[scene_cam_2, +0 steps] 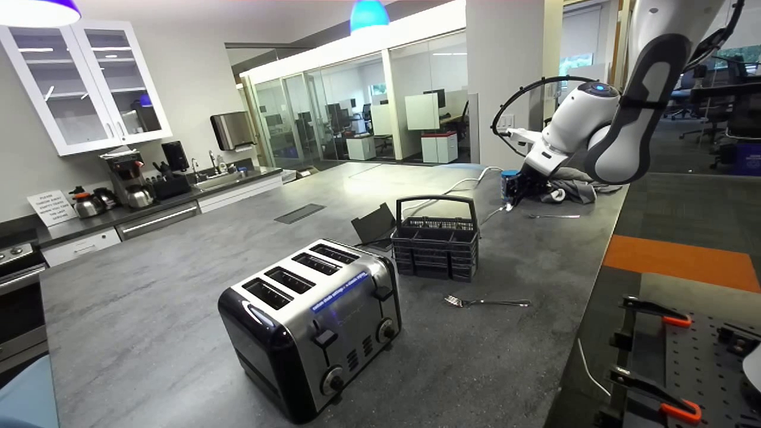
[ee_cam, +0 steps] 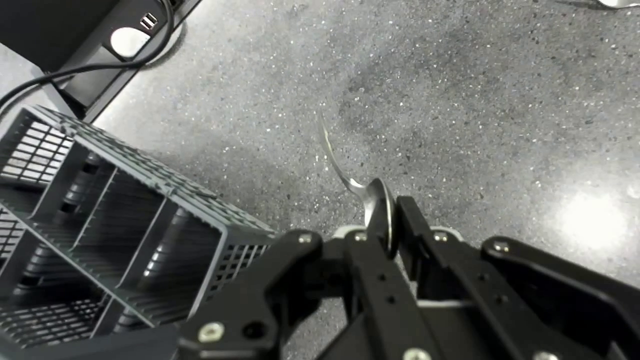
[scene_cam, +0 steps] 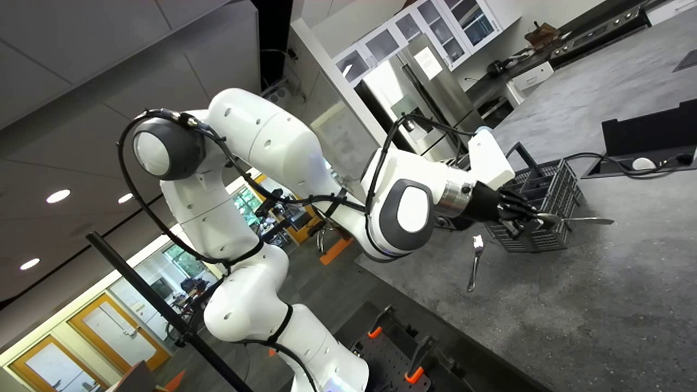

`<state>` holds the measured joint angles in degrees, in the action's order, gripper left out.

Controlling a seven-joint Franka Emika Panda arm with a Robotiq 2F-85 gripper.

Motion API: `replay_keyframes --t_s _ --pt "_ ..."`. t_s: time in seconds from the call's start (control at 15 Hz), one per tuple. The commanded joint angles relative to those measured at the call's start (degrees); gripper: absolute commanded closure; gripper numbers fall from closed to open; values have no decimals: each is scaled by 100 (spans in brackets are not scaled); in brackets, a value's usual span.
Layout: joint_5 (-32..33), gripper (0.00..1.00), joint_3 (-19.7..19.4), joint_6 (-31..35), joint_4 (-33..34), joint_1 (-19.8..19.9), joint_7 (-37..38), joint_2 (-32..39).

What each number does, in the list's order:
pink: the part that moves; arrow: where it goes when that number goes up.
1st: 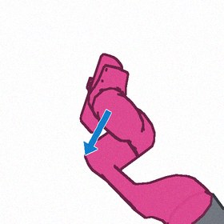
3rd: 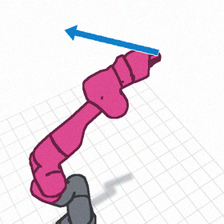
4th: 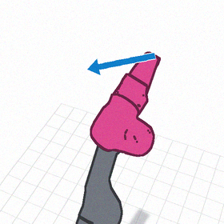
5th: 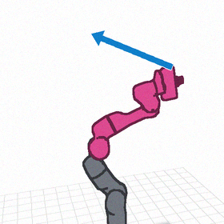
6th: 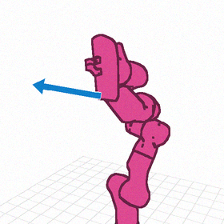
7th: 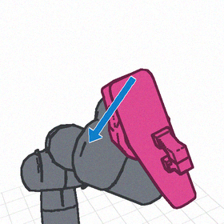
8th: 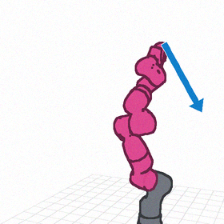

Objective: Take out one fork from the cutlery box and put it on the right side of the counter, take out another fork from the box and place it on the left side of the counter then take out a spoon from the box and place it in between the two forks

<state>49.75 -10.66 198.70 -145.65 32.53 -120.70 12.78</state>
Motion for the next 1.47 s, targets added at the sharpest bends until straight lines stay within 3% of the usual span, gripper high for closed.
replay_keyframes --t_s 0.0,0.13,0.27,0.47,1.13,1.2,1.27,1.33,1.4 --pt "138 98 218 -8 85 197 182 79" --pt "342 98 658 -12 269 640 401 245" --pt "633 98 1430 -18 553 1416 722 514" --pt "786 98 2190 -34 961 2330 814 1041" --pt "831 98 2777 -202 1512 3486 764 2247" --pt "813 96 2824 -225 1533 3539 747 2279" --pt "818 67 2886 -265 1559 3604 736 2340" --pt "851 66 2978 -310 1576 3697 739 2390" --pt "862 59 3076 -448 1577 3794 728 2451"
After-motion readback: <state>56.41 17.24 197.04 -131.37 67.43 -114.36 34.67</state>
